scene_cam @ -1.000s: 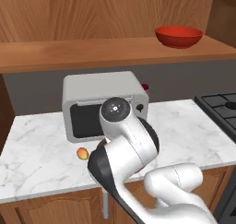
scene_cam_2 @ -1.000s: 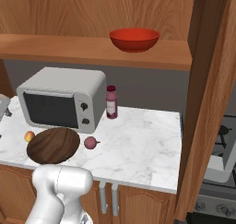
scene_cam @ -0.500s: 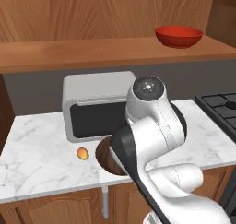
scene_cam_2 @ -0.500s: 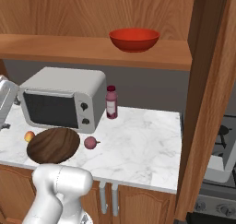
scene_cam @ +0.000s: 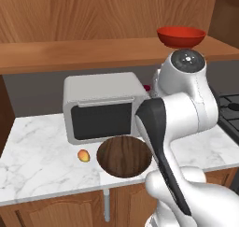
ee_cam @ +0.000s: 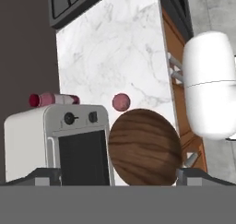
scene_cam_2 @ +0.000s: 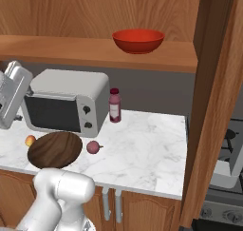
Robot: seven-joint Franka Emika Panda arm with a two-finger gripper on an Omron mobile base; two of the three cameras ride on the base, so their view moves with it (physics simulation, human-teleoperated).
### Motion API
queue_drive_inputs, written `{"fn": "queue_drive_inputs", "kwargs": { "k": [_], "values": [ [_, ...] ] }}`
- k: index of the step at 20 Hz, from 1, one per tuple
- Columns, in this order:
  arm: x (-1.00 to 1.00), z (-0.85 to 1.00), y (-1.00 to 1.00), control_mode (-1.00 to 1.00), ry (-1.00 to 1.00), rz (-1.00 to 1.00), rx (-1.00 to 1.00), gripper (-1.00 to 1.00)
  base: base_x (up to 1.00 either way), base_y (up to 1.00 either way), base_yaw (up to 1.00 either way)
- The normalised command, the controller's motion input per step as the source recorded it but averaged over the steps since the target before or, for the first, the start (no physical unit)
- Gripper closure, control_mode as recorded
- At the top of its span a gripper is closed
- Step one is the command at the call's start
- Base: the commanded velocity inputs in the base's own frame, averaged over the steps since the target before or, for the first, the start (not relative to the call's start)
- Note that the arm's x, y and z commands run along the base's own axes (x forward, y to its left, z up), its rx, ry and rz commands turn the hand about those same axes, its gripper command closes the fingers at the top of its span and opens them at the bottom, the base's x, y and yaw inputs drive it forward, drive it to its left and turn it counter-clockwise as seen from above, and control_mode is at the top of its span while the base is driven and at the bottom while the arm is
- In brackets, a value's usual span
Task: Pick both bowls and place them on the counter. Then place the mango in one bowl and place the onion in the other bowl.
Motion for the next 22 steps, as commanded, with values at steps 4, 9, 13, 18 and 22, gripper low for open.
{"fn": "queue_drive_inputs", "kwargs": {
  "k": [4,9,13,18,22],
  "values": [
    [0.00,0.38,-0.51,-1.00,0.00,0.01,0.06,-1.00,0.00,0.00,0.00],
    [0.01,0.39,-0.55,-1.00,0.00,0.01,0.08,-1.00,0.00,0.00,0.00],
    [0.09,0.41,-0.52,-1.00,0.00,0.00,0.04,-1.00,0.00,0.00,0.00],
    [0.14,0.42,-0.47,-1.00,0.00,0.00,0.00,-1.00,0.00,0.00,0.00],
    [0.09,0.31,-0.49,-1.00,-0.01,0.00,0.00,-1.00,0.00,0.00,0.00]
  ]
}}
